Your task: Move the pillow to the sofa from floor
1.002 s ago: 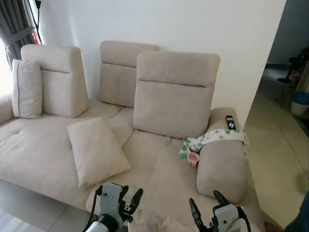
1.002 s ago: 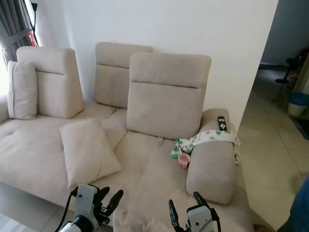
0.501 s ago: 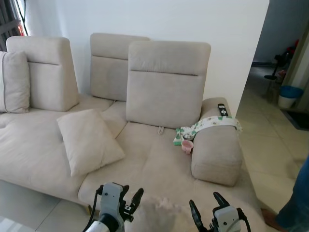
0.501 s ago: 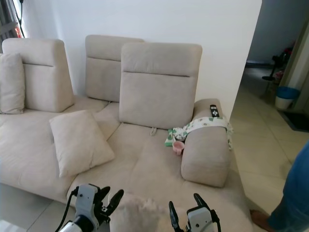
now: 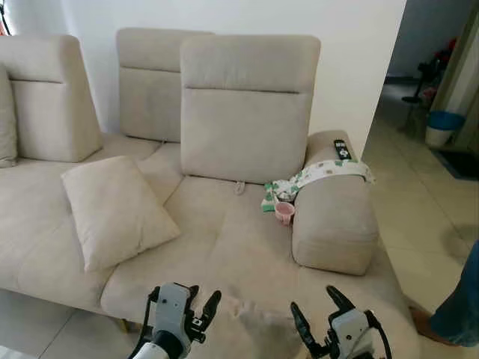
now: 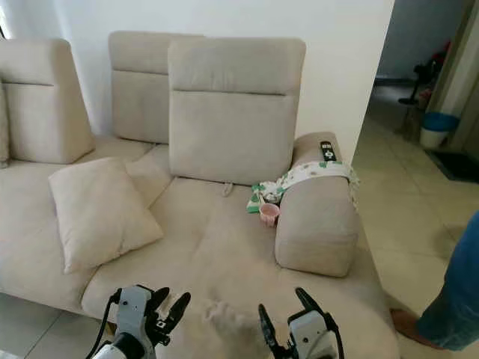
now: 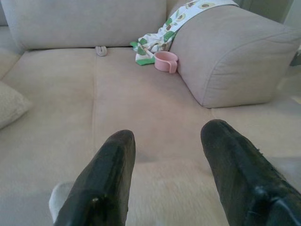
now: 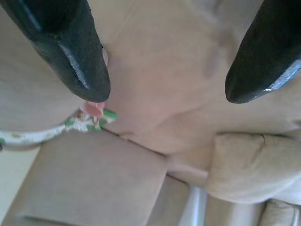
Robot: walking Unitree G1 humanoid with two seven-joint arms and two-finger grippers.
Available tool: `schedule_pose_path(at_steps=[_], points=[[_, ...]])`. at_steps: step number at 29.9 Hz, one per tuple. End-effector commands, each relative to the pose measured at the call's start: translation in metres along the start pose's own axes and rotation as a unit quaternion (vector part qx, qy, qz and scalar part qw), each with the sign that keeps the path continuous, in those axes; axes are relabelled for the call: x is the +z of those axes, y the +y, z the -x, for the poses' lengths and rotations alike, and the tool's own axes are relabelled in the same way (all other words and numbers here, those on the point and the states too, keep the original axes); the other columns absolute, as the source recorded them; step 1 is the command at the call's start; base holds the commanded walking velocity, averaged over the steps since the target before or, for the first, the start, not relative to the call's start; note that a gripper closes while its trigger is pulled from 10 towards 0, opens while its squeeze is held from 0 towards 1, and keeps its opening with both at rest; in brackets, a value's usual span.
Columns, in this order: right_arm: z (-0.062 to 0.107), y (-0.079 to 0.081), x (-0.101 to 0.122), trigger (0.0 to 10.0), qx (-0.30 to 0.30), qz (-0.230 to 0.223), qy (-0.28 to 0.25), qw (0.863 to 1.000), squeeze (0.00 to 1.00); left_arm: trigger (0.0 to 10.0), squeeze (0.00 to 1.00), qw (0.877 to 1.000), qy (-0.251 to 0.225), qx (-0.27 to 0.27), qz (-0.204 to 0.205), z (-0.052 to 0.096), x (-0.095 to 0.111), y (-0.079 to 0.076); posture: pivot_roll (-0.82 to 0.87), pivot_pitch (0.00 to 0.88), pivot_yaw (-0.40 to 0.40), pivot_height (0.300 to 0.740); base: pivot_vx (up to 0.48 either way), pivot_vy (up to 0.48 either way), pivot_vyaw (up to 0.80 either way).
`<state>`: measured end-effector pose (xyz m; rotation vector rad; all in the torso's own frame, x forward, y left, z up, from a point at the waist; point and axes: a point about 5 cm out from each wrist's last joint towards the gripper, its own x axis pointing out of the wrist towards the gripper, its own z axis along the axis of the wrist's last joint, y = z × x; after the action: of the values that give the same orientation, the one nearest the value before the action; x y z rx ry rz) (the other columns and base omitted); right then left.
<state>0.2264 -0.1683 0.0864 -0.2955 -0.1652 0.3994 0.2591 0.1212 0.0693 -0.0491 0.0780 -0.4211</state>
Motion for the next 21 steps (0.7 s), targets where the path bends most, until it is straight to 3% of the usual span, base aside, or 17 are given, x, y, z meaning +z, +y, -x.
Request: schedule_pose_path(at_steps=[1, 11, 21], points=[[0.0, 0.007, 0.007, 10.0, 0.039, 0.006, -0.017, 0.999, 0.0, 10.0, 0.0, 1.0, -0.008, 0.003, -0.012, 0.0, 0.003, 0.001, -0.02, 0.0, 0.04, 0.55, 0.0, 0.0, 0.0], [0.009, 0.006, 0.009, 10.0, 0.123, 0.038, -0.009, 0.992, 0.0, 10.0, 0.0, 1.0, -0.011, 0.005, -0.018, 0.0, 0.003, 0.0, -0.02, 0.0, 0.042, 0.55, 0.0, 0.0, 0.0], [0.013, -0.003, 0.016, 10.0, 0.149, 0.076, -0.009, 0.986, 0.0, 10.0, 0.0, 1.0, -0.013, 0.003, -0.024, 0.0, 0.004, 0.0, -0.02, 0.0, 0.044, 0.55, 0.0, 0.0, 0.0]])
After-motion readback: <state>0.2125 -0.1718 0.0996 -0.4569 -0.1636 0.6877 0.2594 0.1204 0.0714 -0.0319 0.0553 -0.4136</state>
